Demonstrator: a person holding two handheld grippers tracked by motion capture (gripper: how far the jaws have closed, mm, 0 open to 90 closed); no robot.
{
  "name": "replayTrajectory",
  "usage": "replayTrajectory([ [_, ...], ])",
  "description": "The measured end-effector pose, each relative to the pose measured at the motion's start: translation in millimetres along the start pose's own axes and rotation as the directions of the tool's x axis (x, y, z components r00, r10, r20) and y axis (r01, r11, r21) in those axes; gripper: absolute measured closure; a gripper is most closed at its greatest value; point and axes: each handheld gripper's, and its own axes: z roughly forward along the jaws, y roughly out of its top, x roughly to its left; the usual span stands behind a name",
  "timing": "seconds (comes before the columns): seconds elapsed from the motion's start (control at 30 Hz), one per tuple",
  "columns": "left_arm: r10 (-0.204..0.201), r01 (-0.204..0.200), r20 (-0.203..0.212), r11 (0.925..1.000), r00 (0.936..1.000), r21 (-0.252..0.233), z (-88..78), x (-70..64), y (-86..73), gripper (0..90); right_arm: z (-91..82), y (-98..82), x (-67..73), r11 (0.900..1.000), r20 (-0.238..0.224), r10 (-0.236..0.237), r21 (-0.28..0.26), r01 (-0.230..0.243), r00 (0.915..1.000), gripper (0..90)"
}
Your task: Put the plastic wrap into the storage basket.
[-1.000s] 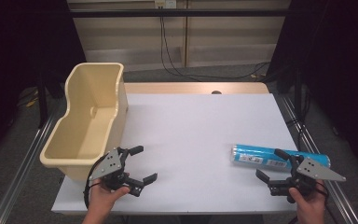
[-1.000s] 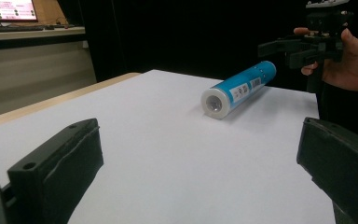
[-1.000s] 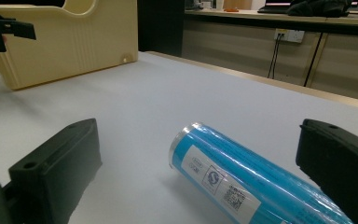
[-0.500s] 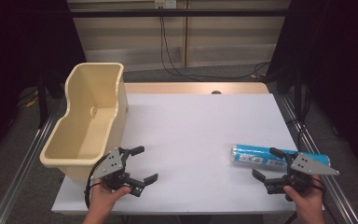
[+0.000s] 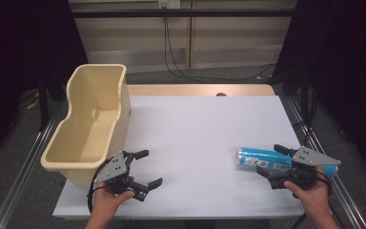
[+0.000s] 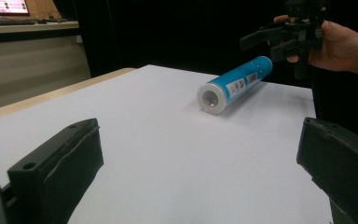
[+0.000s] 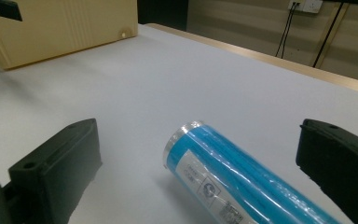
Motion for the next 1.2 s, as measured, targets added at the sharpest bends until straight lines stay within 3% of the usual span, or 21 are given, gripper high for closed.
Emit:
replayTrajectory([
  [0.23, 0.000, 0.000, 0.002, 1.0000, 1.0000, 0.005, 0.6, -0.5, -0.7, 0.0, 5.8, 9.9, -12.2, 0.995, 0.004, -0.022, 0.097, 0.021, 0.9998, 0.0],
  [0.3, -0.003, 0.003, 0.004, 1.0000, 1.0000, 0.006, 0.7, -0.3, -0.8, 0.0, 9.6, 12.4, -17.6, 0.986, -0.002, -0.035, 0.160, 0.035, 0.9994, 0.0],
  [0.33, -0.002, 0.002, 0.005, 1.0000, 1.0000, 0.007, 0.8, -0.3, -0.8, 0.0, 9.6, 12.4, -17.6, 0.986, -0.002, -0.035, 0.160, 0.035, 0.9994, 0.0],
  [0.37, -0.002, 0.002, 0.005, 0.9999, 1.0000, 0.011, 1.1, -0.3, -1.0, 0.0, 12.5, 12.8, -20.8, 0.977, -0.008, -0.041, 0.209, 0.041, 0.9991, 0.0],
  [0.4, -0.002, 0.002, 0.005, 0.9999, 1.0000, 0.011, 1.1, -0.3, -1.0, 0.0, 12.5, 12.8, -20.8, 0.977, -0.008, -0.041, 0.209, 0.041, 0.9991, 0.0],
  [0.43, -0.003, 0.003, 0.006, 0.9999, 1.0000, 0.011, 1.2, -0.2, -1.1, 0.0, 15.3, 12.6, -23.5, 0.966, -0.014, -0.047, 0.254, 0.049, 0.9988, 0.0],
  [0.57, -0.003, 0.003, 0.007, 0.9999, 1.0000, 0.013, 1.4, -0.1, -1.1, 0.0, 19.1, 10.7, -27.2, 0.951, -0.024, -0.047, 0.306, 0.052, 0.9986, 0.0],
  [0.6, -0.003, 0.003, 0.008, 0.9999, 1.0000, 0.013, 1.4, -0.2, -1.1, 0.0, 21.2, 9.1, -29.6, 0.940, -0.037, -0.053, 0.337, 0.062, 0.9979, 0.0],
  [0.63, -0.003, 0.003, 0.008, 0.9999, 1.0000, 0.013, 1.4, -0.2, -1.1, 0.0, 21.2, 9.1, -29.6, 0.940, -0.037, -0.053, 0.337, 0.062, 0.9979, 0.0],
  [0.67, -0.003, 0.003, 0.008, 0.9999, 1.0000, 0.014, 1.5, -0.2, -1.2, 0.0, 22.8, 8.3, -31.7, 0.928, -0.040, -0.060, 0.365, 0.071, 0.9974, 0.0],
  [0.7, -0.002, 0.002, 0.009, 0.9999, 1.0000, 0.015, 1.6, -0.2, -1.2, 0.0, 22.8, 8.3, -31.7, 0.928, -0.040, -0.060, 0.365, 0.071, 0.9974, 0.0],
  [0.77, -0.002, 0.001, 0.012, 0.9998, 0.9999, 0.021, 1.9, -0.1, -1.4, 0.0, 24.3, 8.3, -33.7, 0.913, -0.049, -0.067, 0.399, 0.081, 0.9966, 0.0],
  [0.8, -0.003, 0.003, 0.013, 0.9998, 0.9999, 0.020, 2.3, 0.0, -1.6, 0.0, 25.9, 9.4, -35.7, 0.893, -0.050, -0.093, 0.438, 0.106, 0.9944, 0.0],
  [0.83, -0.002, 0.002, 0.014, 0.9998, 0.9999, 0.022, 2.4, 0.1, -1.6, 0.0, 25.9, 9.4, -35.7, 0.893, -0.050, -0.093, 0.438, 0.106, 0.9944, 0.0],
  [0.93, -0.005, 0.005, 0.018, 0.9998, 0.9998, 0.020, 3.1, -0.1, -2.0, 0.0, 27.0, 11.8, -40.0, 0.875, -0.051, -0.117, 0.468, 0.128, 0.9918, 0.0],
  [0.97, -0.006, 0.006, 0.019, 0.9997, 0.9998, 0.022, 3.5, -0.2, -2.2, 0.0, 27.8, 13.0, -44.6, 0.857, -0.062, -0.135, 0.494, 0.148, 0.9889, 0.0],
  [1.0, -0.006, 0.006, 0.019, 0.9997, 0.9998, 0.022, 3.5, -0.2, -2.2, 0.0, 27.8, 13.0, -44.6, 0.857, -0.062, -0.135, 0.494, 0.148, 0.9889, 0.0],
  [1.07, -0.006, 0.006, 0.023, 0.9997, 0.9997, 0.024, 3.8, -0.5, -2.3, 0.0, 28.7, 13.8, -48.4, 0.840, -0.062, -0.143, 0.521, 0.154, 0.9878, 0.0],
  [1.2, -0.002, 0.002, 0.025, 0.9996, 0.9997, 0.029, 4.2, -0.2, -2.6, 0.1, 30.9, 15.1, -54.0, 0.818, -0.078, -0.146, 0.551, 0.165, 0.9862, 0.0],
])
